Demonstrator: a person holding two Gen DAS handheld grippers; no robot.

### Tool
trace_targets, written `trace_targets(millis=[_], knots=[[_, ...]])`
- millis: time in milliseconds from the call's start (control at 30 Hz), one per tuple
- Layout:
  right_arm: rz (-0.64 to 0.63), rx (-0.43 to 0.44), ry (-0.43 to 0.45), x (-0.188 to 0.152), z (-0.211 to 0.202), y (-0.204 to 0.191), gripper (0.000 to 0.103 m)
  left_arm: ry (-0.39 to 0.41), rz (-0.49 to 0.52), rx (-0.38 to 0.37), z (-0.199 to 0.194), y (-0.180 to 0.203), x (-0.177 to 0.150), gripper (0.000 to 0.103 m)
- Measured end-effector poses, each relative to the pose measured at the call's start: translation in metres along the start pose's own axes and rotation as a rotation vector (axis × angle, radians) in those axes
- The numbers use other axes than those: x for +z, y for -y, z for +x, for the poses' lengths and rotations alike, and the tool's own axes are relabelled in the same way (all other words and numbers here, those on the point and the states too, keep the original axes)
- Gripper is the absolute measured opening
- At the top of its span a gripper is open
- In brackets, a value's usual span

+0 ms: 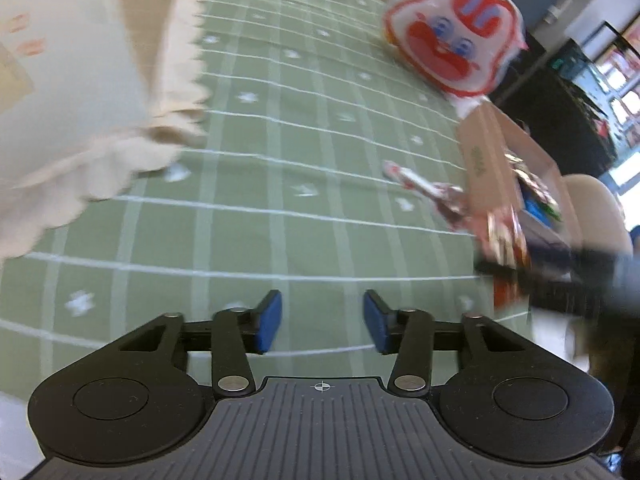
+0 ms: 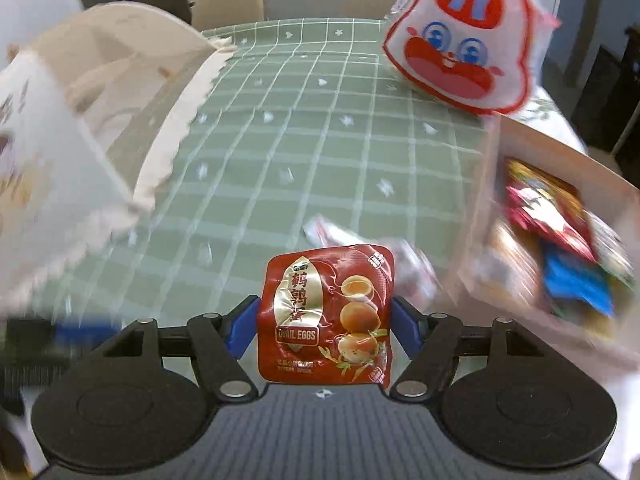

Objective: Organize snacks
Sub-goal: 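Grasp the red quail eggs packet on the table with the right tool, then move the left tool toward the chocolate spoon candy while the right tool holds the quail eggs packet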

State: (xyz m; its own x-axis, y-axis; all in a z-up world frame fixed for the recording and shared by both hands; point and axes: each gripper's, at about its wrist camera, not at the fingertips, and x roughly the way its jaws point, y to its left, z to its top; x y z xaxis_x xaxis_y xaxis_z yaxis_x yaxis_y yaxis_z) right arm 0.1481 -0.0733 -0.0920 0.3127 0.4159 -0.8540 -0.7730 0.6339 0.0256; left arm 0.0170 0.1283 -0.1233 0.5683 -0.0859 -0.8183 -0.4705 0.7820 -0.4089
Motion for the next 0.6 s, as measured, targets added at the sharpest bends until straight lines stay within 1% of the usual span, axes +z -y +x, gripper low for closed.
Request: trace_targets(millis=[67, 133, 200, 267, 300, 333, 367, 400, 467, 500, 567, 600], knots=[[-0.017, -0.061, 0.005, -0.026, -0.007, 0.009, 0.071, -0.035, 0.006, -0.044, 0.014, 0.016, 0.009, 0.041], [-0.011, -0.098, -0.011, -0.049, -0.006, 0.022, 0.071, -0.084, -0.006, -0.080, 0.030, 0.033, 0.019, 0.041], [0.000, -0.143, -0.027, -0.068, -0.003, 0.033, 0.071, -0.102, -0.010, -0.090, 0.043, 0.052, 0.029, 0.041], [0.024, -0.146, -0.020, -0.083, -0.003, 0.044, 0.072, -0.073, 0.015, -0.067, 0.050, 0.071, 0.041, 0.041], [0.049, -0.121, -0.027, -0.091, -0.002, 0.051, 0.073, -0.050, 0.041, -0.051, 0.051, 0.081, 0.047, 0.041], [0.083, -0.096, -0.004, -0.097, -0.004, 0.058, 0.076, -0.028, 0.076, -0.040, 0.053, 0.092, 0.054, 0.041], [0.112, -0.073, -0.001, -0.102, -0.004, 0.064, 0.078, -0.009, 0.116, -0.032, 0.055, 0.103, 0.062, 0.041], [0.132, -0.062, 0.016, -0.106, -0.005, 0.067, 0.083, 0.006, 0.154, -0.026, 0.058, 0.112, 0.068, 0.041], [0.120, -0.066, 0.042, -0.113, -0.007, 0.066, 0.084, 0.034, 0.230, -0.009, 0.068, 0.131, 0.080, 0.041], [0.108, -0.078, 0.056, -0.116, -0.007, 0.063, 0.087, 0.054, 0.264, 0.002, 0.074, 0.139, 0.083, 0.041], [0.136, -0.083, 0.078, -0.121, -0.008, 0.064, 0.091, 0.080, 0.330, 0.034, 0.089, 0.149, 0.088, 0.041], [0.132, -0.087, 0.084, -0.121, -0.007, 0.063, 0.093, 0.076, 0.354, 0.062, 0.098, 0.153, 0.088, 0.037]])
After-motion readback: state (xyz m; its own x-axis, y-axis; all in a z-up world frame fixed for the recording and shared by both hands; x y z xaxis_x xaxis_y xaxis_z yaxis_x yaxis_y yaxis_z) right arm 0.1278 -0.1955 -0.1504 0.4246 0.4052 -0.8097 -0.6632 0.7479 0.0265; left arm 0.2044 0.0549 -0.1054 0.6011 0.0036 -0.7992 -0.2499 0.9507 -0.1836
